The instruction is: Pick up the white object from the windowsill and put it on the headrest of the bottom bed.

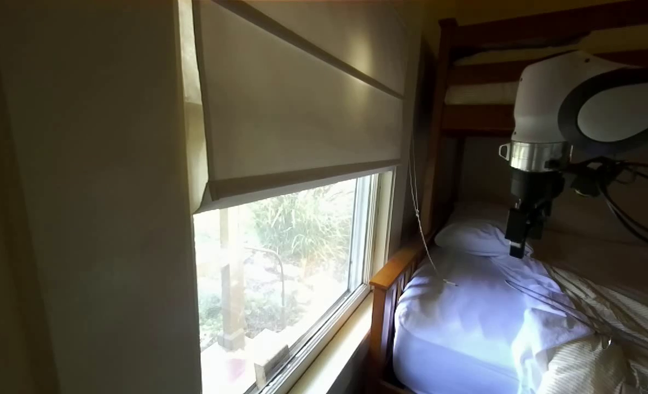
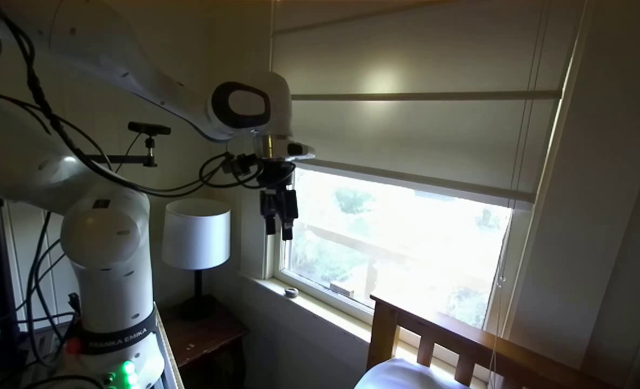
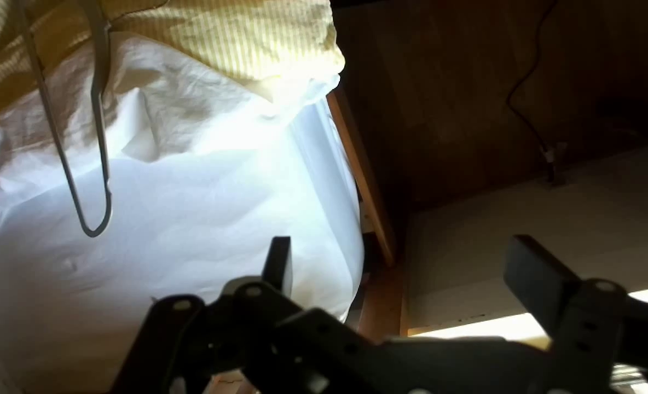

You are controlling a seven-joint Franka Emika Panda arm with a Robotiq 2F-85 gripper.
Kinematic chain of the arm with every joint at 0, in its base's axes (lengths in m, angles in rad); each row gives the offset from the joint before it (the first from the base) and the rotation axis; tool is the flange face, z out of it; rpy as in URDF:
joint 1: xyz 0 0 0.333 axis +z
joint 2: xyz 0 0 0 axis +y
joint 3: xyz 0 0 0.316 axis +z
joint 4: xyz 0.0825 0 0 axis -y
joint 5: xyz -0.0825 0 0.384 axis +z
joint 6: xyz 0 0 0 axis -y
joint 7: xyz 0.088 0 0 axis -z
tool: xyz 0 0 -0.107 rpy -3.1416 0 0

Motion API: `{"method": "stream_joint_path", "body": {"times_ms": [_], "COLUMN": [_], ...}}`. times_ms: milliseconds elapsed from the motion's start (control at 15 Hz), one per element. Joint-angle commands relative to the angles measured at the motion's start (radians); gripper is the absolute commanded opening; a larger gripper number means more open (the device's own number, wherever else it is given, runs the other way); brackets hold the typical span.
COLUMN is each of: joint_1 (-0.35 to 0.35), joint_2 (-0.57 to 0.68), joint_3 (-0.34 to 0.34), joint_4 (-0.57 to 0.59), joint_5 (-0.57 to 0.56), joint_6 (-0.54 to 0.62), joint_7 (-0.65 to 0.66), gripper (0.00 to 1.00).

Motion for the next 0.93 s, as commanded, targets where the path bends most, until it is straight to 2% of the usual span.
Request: {"method": "stream_joint_path", "body": {"times_ms": [0,133,200,867], "joint_1": [0.026,0.041,0.032,0.036], "joint_2": [0.109,0.172,0.093,0.111], "joint_3": [-0.012,-0.015,-0.012,-0.013], "joint_4": [0.032,0.058,0.029,0.035], "joint_5": [-0.017,-0.005,-0.008,-0.007], "joint_6": [0.032,0.042,0.020,0.021], "joint_7": [-0.021,-0.032,-0.010,-0.007], "gripper": [1.00,1.00,1.00,1.00]}}
